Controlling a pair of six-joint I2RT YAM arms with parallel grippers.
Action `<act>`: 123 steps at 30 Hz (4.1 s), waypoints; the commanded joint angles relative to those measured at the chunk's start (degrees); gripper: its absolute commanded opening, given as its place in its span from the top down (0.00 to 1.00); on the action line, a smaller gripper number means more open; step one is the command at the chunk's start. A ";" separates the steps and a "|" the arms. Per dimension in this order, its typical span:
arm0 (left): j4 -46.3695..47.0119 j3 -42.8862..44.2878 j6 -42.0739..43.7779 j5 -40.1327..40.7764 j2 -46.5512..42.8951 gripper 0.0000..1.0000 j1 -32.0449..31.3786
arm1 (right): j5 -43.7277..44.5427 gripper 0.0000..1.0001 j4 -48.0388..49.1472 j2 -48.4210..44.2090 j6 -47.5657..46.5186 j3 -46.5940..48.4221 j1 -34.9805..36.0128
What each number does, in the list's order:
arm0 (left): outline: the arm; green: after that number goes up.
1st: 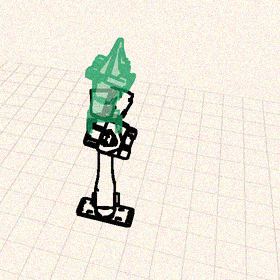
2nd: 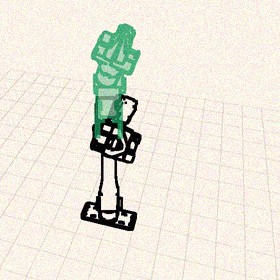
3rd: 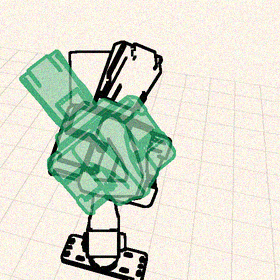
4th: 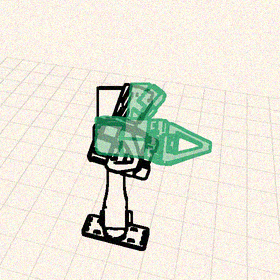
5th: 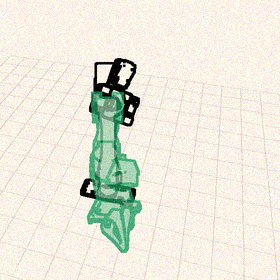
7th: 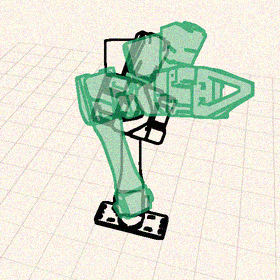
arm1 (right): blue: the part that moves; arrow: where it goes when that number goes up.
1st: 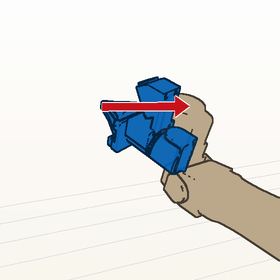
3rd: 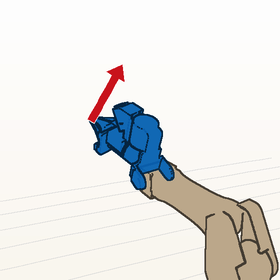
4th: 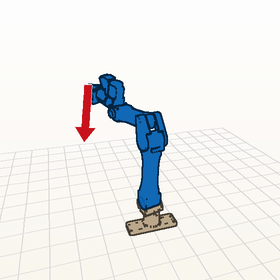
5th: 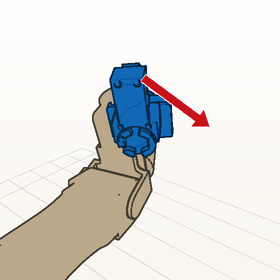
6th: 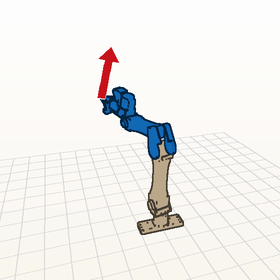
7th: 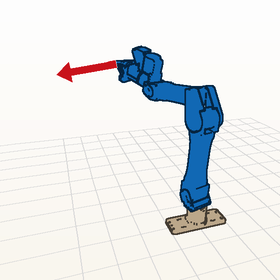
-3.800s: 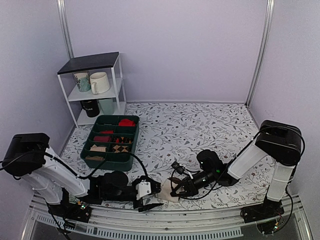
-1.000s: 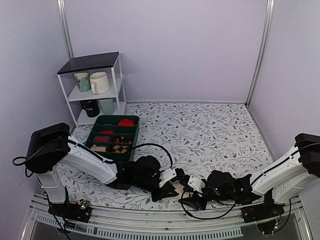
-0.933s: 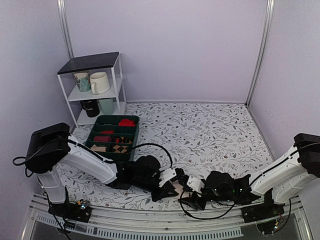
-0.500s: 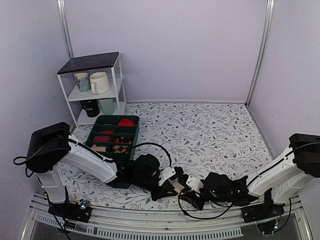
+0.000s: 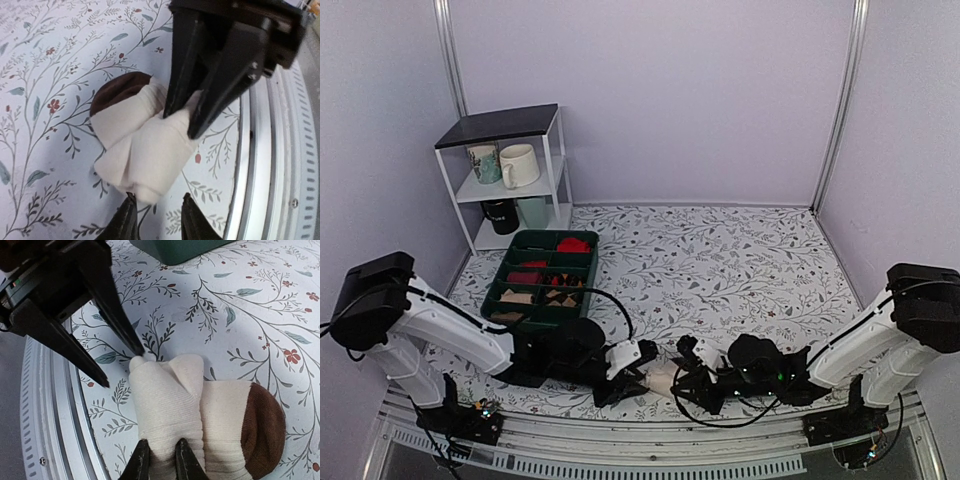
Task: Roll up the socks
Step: Roll the sock at the center of the board.
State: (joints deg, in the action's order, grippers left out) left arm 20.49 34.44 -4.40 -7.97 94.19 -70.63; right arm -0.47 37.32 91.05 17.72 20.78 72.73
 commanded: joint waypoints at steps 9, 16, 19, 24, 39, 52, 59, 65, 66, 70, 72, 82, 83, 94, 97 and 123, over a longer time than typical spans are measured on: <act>24.04 -11.84 16.10 4.61 -4.13 0.60 -1.48 | -17.05 0.96 -6.91 5.63 12.26 -3.94 -8.06; 33.63 -9.80 20.06 3.22 4.84 0.57 -1.38 | -18.82 0.95 -6.65 6.82 13.48 -4.17 -9.24; 40.19 -11.18 19.87 1.73 5.53 0.52 -1.33 | -19.18 0.96 -6.57 6.71 13.54 -4.66 -9.72; 40.57 -10.34 20.27 0.93 7.58 0.47 -1.35 | -19.39 0.96 -6.49 6.81 13.07 -4.83 -10.06; 37.44 -6.15 20.21 0.38 14.02 0.45 0.05 | -20.21 0.96 -5.97 7.39 12.78 -5.21 -10.24; 27.45 -2.27 18.21 -5.46 15.77 0.52 0.93 | -21.23 0.96 -6.20 7.50 13.40 -5.15 -10.49; 22.07 -0.71 19.34 -6.30 16.59 0.60 1.14 | -21.67 0.96 -6.36 7.40 13.07 -5.17 -10.66; 15.45 1.95 19.07 -10.32 17.11 1.00 1.57 | -22.05 0.96 -7.42 7.18 12.39 -4.66 -11.09; 13.85 2.40 18.85 -10.77 17.14 1.00 1.63 | -22.12 0.96 -7.95 6.83 12.15 -4.49 -11.30; 0.79 7.28 16.14 -10.91 17.85 1.00 1.83 | -19.89 0.82 -14.07 2.37 10.90 -2.67 -12.69; -6.43 10.25 14.43 -11.34 20.62 1.00 1.86 | -16.82 0.71 -18.67 -1.72 9.94 -1.12 -12.92; -20.11 13.69 8.44 -16.04 25.97 1.00 4.46 | -5.34 0.53 -26.44 -23.63 8.46 -3.47 -12.58; -20.33 13.58 7.92 -16.51 26.22 1.00 4.81 | -4.66 0.53 -25.95 -24.35 9.08 -4.31 -12.33; -20.45 13.08 6.55 -16.82 26.73 1.00 5.74 | 4.60 0.42 -31.91 -23.84 25.90 -3.08 -10.73; -20.24 12.95 6.46 -16.73 26.66 1.00 5.77 | 3.44 0.39 -32.77 -22.72 28.12 -2.08 -10.82; -17.48 8.05 -2.19 -9.75 22.34 1.00 5.78 | -6.00 1.00 -27.78 -6.29 18.78 7.68 -15.16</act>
State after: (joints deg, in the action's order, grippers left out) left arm 23.81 49.87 -0.84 -25.30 113.03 -65.12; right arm -5.02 9.39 82.85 41.21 25.71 60.20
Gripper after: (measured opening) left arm 0.081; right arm 0.022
